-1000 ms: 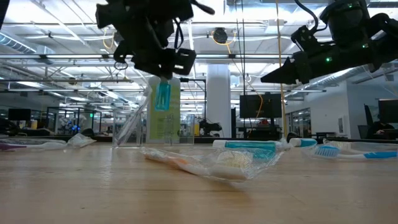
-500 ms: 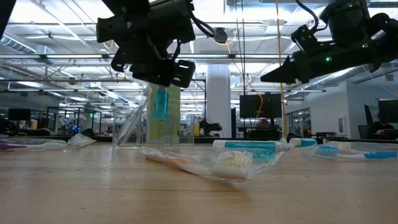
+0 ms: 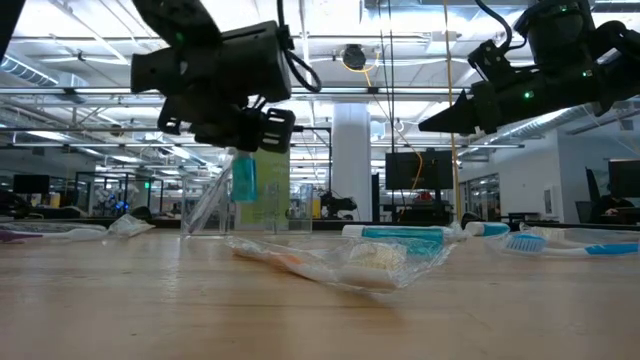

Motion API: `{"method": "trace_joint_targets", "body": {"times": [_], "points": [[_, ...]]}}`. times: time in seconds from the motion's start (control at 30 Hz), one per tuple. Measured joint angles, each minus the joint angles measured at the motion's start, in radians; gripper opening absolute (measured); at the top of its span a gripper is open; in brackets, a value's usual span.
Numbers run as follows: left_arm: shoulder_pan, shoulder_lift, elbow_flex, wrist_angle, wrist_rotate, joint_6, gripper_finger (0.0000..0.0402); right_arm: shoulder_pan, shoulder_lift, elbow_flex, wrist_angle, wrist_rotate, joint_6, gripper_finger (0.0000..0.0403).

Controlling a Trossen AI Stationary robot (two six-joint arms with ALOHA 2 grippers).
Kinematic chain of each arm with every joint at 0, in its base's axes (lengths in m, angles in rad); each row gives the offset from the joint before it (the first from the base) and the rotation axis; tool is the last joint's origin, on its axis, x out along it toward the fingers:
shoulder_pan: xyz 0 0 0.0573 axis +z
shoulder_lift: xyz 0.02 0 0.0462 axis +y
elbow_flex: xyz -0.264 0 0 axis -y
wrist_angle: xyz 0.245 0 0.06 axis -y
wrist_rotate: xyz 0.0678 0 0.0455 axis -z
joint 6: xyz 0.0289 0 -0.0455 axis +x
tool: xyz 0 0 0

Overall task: Pick & Place toothbrushing station
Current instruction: Put the bottom blue mouthwash into the transparent organizer

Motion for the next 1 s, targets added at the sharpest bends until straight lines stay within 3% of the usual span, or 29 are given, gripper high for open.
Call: {"method": "trace_joint_targets", "body": {"times": [0.17, 0.37, 0.6, 1.0], "points": [[-0.012, 0.000, -0.053, 0.108, -0.015, 0.027, 0.0113, 0.000, 0.000, 0.000, 0.000, 0.000, 0.000, 0.0196], [-0.032, 0.000, -0.096, 0.282, -0.023, 0.178, 0.0113, 0.000, 0.000, 0.000, 0.000, 0.000, 0.000, 0.0196], [-0.039, 0.000, -0.097, 0.298, -0.017, 0.271, 0.0113, 0.000, 0.000, 0.000, 0.000, 0.000, 0.000, 0.0196], [-0.040, 0.135, -0.096, 0.409, -0.041, 0.226, 0.0113, 0.000, 0.000, 0.000, 0.008, 0.000, 0.000, 0.0196]]}}
